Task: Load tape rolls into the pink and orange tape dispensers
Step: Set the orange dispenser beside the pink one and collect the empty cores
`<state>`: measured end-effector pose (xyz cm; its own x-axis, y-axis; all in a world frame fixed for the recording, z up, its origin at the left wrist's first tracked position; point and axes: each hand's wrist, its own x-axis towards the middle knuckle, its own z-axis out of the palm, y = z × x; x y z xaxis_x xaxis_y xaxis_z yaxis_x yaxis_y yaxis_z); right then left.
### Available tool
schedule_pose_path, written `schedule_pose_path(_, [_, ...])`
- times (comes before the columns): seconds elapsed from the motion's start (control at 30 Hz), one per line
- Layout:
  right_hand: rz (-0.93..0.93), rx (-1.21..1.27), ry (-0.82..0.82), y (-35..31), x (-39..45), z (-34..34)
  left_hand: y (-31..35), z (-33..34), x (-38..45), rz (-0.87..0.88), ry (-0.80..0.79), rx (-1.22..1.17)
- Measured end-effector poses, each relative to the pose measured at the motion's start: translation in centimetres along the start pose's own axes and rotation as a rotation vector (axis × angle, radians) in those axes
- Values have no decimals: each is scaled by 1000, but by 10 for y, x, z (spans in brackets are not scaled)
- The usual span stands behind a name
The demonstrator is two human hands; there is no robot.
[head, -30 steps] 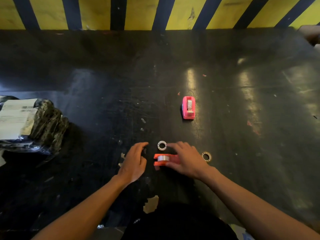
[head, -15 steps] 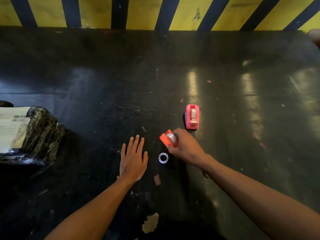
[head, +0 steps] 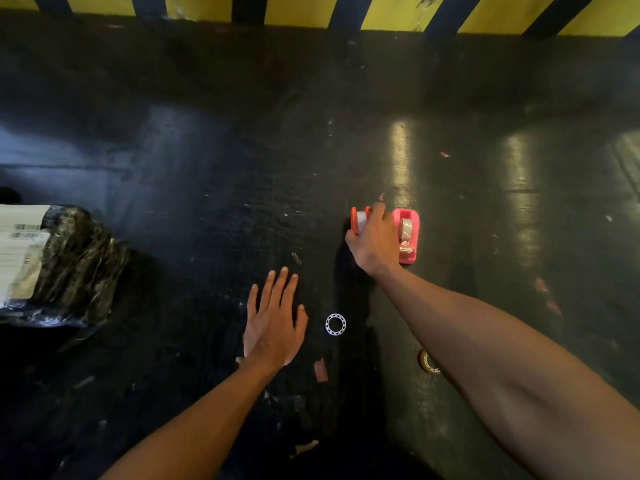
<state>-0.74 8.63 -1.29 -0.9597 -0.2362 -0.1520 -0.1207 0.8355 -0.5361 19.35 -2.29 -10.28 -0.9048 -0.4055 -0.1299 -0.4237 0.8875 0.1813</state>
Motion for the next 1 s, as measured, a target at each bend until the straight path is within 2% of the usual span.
schedule_pose_path(0.17, [72, -2, -75, -2, 4, 1, 1, -6, -1, 13, -14, -27])
schedule_pose_path(0.27, [76, 85, -110, -1, -5, -4, -2, -9, -1, 30, -18, -126])
schedule_pose_path(0.37, [-6, 146, -46, 12, -36, -9, -4, -15, -3, 41, -7, -326])
schedule_pose_path(0.43, [-60, 62, -9, 33, -62, -15, -3, -18, -5, 108, -28, -385])
schedule_pose_path(0.5, [-47, -128, -89, 59, -81, -22, 1, -23, -6, 205, -97, -364])
schedule_pose_path(0.57, [29, -300, -243, 85, -94, -34, 7, -27, -3, 302, -193, -285])
schedule_pose_path(0.7, [140, -484, -457, 114, -114, -57, 25, -35, 2, 460, -304, -115])
schedule_pose_path(0.8, [186, -552, -579, 121, -126, -63, 34, -39, 4, 487, -316, -130])
schedule_pose_path(1.0, [72, -520, -659, 104, -128, -57, 33, -45, 11, 396, -270, -248])
